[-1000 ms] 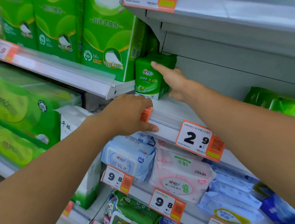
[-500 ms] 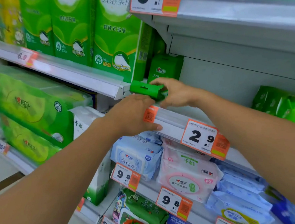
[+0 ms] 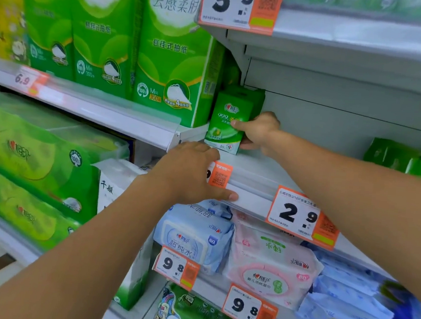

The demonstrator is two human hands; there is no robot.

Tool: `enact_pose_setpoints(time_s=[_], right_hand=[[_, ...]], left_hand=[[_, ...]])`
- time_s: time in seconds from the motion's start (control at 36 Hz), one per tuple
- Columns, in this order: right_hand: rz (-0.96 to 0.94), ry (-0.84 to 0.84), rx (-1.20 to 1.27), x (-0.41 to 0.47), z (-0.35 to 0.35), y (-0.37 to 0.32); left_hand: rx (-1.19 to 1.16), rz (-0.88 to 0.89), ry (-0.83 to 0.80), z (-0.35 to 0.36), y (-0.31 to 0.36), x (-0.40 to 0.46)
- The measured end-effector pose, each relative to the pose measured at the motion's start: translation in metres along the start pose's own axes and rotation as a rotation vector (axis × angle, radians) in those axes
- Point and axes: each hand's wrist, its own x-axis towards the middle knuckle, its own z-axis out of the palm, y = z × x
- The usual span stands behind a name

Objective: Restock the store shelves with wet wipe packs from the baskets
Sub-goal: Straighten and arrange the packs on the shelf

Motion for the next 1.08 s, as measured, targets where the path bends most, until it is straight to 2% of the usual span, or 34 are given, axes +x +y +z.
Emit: enact_pose_setpoints(time_s=[0.22,0.44,0.94,1.0,1.08], right_hand=[[0.151,-0.156,-0.032,-0.009,-0.01,0.0],[0.122,-0.099,-0.11,-0.02,-0.01,-0.002],[0.069,-0.136,-0.234,-0.042,-0.035,-0.013],[0.022,-0.126,-0.271,-0.054,-0.042,-0.015],[-0.288,0.088,-0.471,-0.098,-0.064,-0.01]], left_hand=[[0.018,0.02,0.008,-0.001,0.002,-0.003],[0.002,-0.017,-0.015,0.0,0.001,-0.003],[0.055,-0.006,0.0,-0.004,0.007,-0.008],[0.091,-0.005,-0.009,-0.008,0.012,-0.009],[0.212,-0.012,-0.007,-0.023,0.03,-0.009]])
